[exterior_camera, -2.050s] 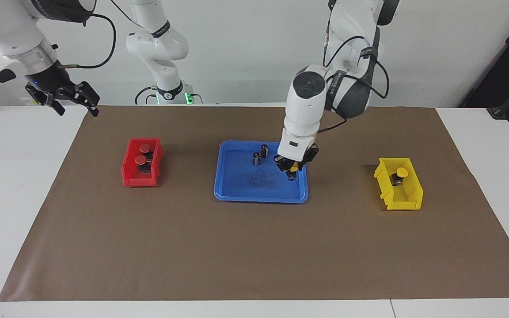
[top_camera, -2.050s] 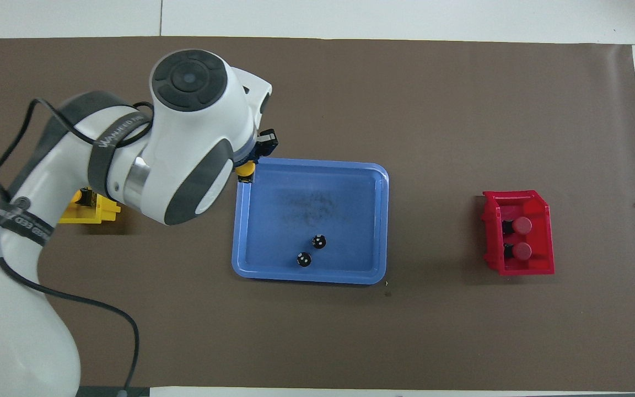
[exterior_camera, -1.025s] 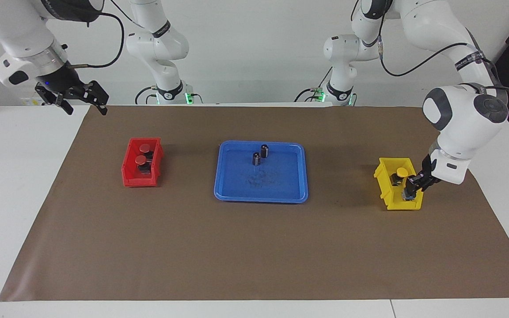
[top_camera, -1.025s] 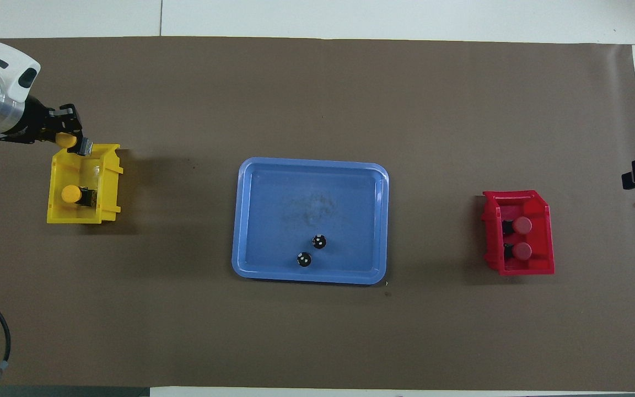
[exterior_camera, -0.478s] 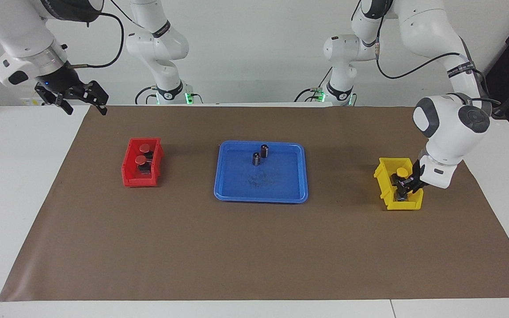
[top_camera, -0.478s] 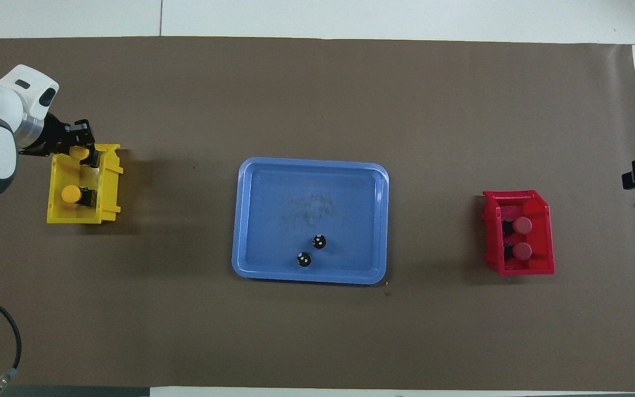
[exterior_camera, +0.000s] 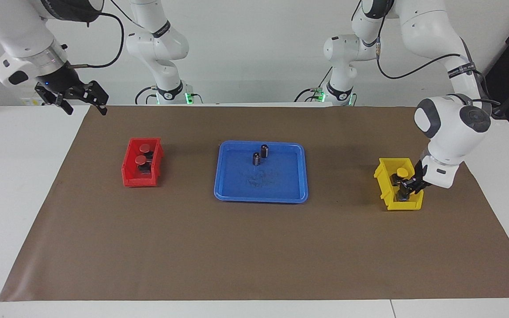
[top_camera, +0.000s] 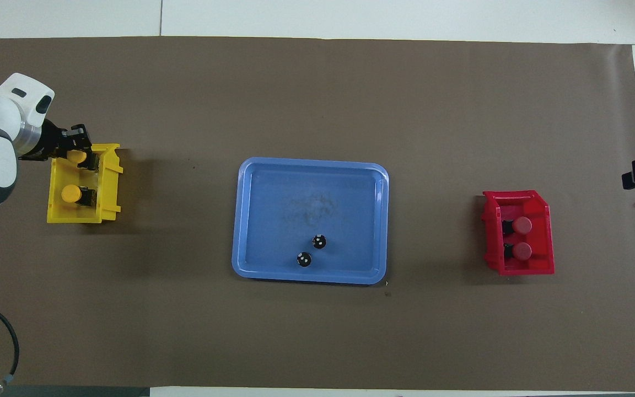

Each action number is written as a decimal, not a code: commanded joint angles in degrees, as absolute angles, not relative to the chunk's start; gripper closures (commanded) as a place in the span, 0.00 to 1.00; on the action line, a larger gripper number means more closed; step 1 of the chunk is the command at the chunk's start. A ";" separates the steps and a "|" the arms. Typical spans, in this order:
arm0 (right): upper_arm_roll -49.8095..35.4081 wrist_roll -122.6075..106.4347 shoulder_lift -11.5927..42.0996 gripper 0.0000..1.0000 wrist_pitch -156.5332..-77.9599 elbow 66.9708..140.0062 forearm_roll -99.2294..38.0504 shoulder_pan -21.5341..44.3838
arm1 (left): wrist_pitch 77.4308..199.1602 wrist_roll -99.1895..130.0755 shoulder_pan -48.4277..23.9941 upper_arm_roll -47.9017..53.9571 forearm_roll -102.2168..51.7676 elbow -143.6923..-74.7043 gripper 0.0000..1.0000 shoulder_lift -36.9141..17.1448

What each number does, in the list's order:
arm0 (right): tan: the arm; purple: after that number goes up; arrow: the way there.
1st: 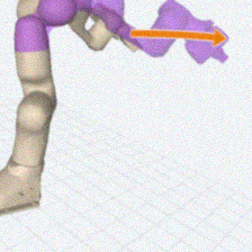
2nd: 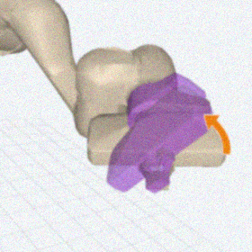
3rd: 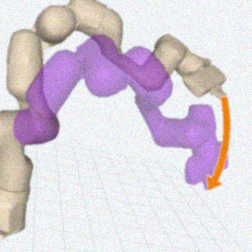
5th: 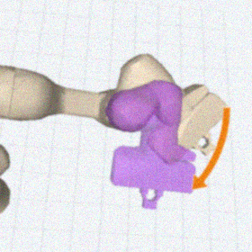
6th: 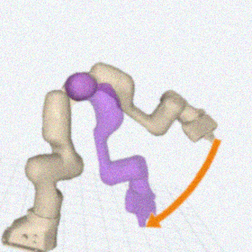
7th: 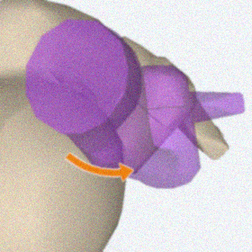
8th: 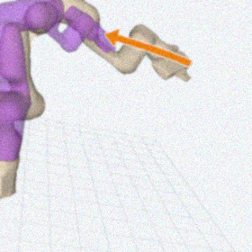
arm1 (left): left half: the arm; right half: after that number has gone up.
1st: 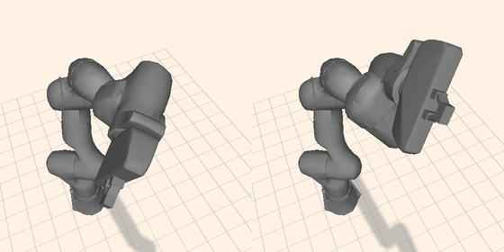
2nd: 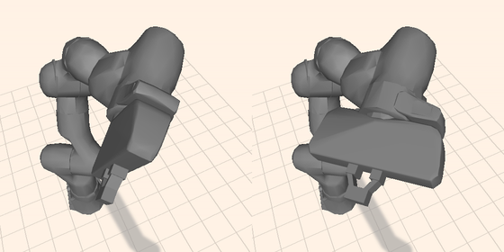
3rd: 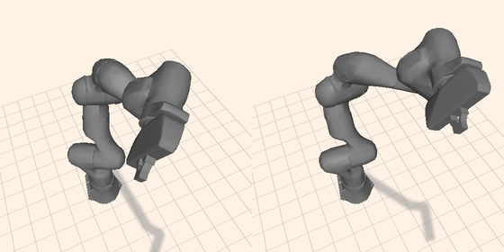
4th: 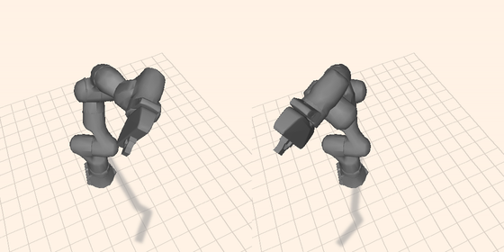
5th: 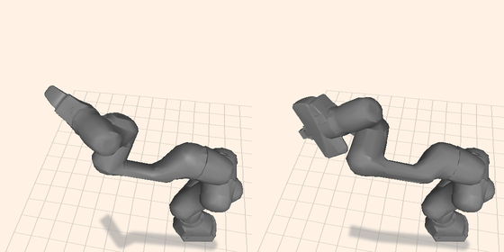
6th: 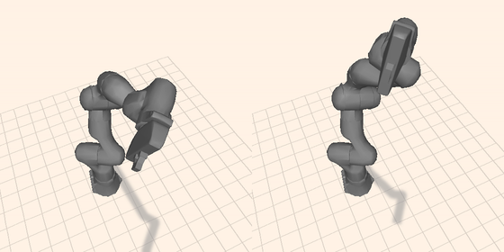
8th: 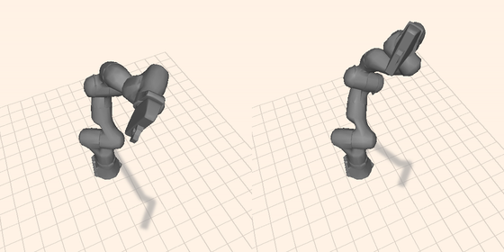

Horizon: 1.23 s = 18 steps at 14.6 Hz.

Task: Sort red and yellow buttons by color
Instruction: 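Lower the yellow button into the yellow bin and open the left gripper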

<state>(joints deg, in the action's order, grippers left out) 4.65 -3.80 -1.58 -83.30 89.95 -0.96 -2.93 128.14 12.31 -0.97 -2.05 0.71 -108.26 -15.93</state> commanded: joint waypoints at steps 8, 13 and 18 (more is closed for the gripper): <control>4.57 -2.81 -2.11 0.00 -82.53 90.26 -0.97 -2.99 | 129.82 11.95 -0.44 -1.49 -0.09 -111.09 0.53 -14.24; 4.57 -2.81 -2.11 0.00 -82.53 90.26 -0.97 -2.90 | 129.12 12.04 -0.53 -1.49 -0.09 -110.31 0.34 -14.33; 4.57 -2.81 -2.11 0.00 -82.53 90.26 -0.97 -2.90 | 124.29 9.77 -0.79 -1.49 0.09 -106.53 0.16 -13.98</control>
